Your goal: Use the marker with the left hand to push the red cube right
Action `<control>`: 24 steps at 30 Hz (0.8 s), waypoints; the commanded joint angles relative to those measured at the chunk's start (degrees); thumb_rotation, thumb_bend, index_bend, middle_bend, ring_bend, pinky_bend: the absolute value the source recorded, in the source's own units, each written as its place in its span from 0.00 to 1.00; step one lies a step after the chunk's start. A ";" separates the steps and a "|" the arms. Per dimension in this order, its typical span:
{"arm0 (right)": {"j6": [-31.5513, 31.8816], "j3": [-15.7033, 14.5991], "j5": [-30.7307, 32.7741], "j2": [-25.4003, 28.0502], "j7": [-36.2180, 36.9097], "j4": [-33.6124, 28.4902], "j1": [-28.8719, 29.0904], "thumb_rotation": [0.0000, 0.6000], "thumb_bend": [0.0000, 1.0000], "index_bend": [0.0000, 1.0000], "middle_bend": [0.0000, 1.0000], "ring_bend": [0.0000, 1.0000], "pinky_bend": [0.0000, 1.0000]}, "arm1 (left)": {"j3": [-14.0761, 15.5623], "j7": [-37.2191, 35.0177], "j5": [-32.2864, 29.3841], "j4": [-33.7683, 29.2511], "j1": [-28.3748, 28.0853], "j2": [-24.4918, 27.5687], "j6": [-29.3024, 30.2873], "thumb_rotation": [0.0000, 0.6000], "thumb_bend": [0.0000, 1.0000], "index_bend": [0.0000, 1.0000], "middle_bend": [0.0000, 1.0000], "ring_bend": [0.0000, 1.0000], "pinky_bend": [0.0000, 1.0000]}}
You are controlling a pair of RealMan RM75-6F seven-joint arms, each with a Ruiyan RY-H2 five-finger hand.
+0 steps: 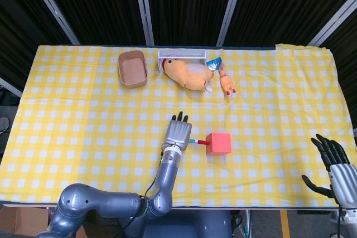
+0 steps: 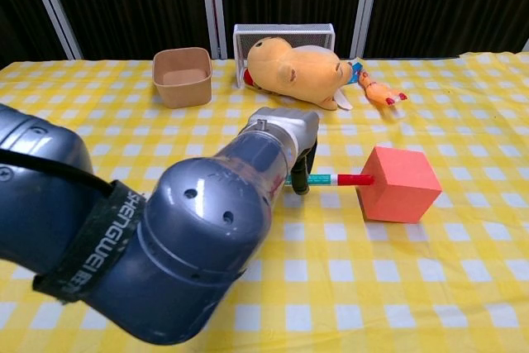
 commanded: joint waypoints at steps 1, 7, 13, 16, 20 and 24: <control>-0.02 0.02 0.06 0.01 0.13 0.10 0.01 1.00 0.32 0.00 0.00 0.00 0.00 | -1.24 0.34 -0.44 0.75 -1.22 -0.82 -0.28 1.00 0.45 0.62 0.13 0.04 0.15; 0.34 0.04 -0.03 0.03 0.32 0.21 -0.15 1.00 0.32 0.00 0.00 0.00 0.00 | -0.90 0.87 -1.01 0.49 -1.26 -1.06 0.11 1.00 0.45 0.62 0.13 0.04 0.15; 0.50 0.04 -0.11 -0.01 0.31 0.26 -0.21 1.00 0.32 0.00 0.00 0.00 0.00 | 0.19 1.36 -1.44 -0.38 -0.02 -0.16 0.77 1.00 0.45 0.61 0.13 0.04 0.15; 0.48 0.03 -0.09 -0.04 0.21 0.32 -0.23 1.00 0.32 0.00 0.00 0.00 0.00 | 0.62 1.56 -1.45 -1.07 0.60 0.57 1.12 1.00 0.45 0.61 0.13 0.04 0.15; 0.46 0.09 0.03 -0.02 0.26 0.35 -0.24 1.00 0.32 0.00 0.00 0.00 0.00 | 1.10 1.66 -1.41 -2.41 1.56 1.78 1.66 1.00 0.45 0.61 0.13 0.04 0.15; 0.45 0.07 0.03 -0.04 0.24 0.39 -0.26 1.00 0.32 0.00 0.00 0.00 0.00 | 2.49 2.91 -1.86 -5.39 3.67 4.85 3.19 1.00 0.45 0.61 0.13 0.04 0.15</control>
